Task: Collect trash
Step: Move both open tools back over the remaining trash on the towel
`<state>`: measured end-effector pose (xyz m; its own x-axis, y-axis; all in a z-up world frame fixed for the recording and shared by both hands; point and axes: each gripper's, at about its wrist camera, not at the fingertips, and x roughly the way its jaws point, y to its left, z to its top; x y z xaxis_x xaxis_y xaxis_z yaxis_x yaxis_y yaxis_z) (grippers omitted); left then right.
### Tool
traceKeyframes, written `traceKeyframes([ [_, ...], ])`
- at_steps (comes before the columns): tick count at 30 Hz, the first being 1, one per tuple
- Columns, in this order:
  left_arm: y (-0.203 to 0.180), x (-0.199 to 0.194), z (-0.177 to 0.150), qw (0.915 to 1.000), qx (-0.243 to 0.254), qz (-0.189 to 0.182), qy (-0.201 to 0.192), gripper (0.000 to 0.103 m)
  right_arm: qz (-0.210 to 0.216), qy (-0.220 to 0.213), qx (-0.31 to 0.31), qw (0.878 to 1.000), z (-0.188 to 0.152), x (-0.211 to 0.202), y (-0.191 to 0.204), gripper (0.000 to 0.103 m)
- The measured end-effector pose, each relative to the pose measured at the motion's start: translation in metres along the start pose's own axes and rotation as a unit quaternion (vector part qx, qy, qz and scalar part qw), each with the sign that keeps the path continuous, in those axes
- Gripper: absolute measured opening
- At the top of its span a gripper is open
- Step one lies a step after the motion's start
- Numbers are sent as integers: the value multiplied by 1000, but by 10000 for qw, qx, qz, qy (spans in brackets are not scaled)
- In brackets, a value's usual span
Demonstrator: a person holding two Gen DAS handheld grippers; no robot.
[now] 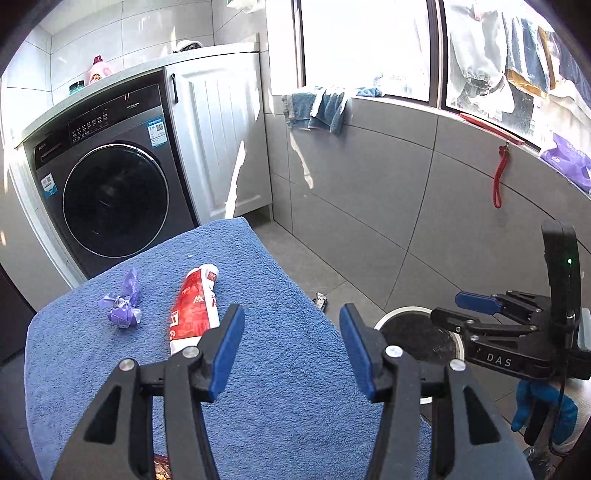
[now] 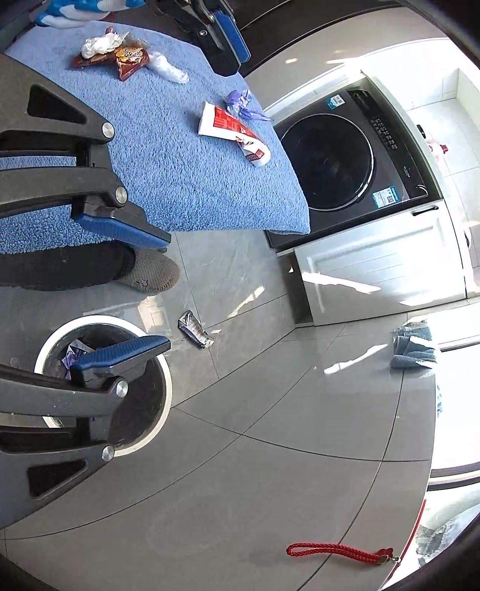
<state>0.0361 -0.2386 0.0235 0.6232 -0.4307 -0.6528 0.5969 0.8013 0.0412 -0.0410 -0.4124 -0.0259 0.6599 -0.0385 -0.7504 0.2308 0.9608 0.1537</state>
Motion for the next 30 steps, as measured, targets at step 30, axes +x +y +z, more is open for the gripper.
traceKeyframes([
  [30,237,-106,-148,9866,-1280,984,240,52,1442,346,-1326,9800,-13,15,216,50],
])
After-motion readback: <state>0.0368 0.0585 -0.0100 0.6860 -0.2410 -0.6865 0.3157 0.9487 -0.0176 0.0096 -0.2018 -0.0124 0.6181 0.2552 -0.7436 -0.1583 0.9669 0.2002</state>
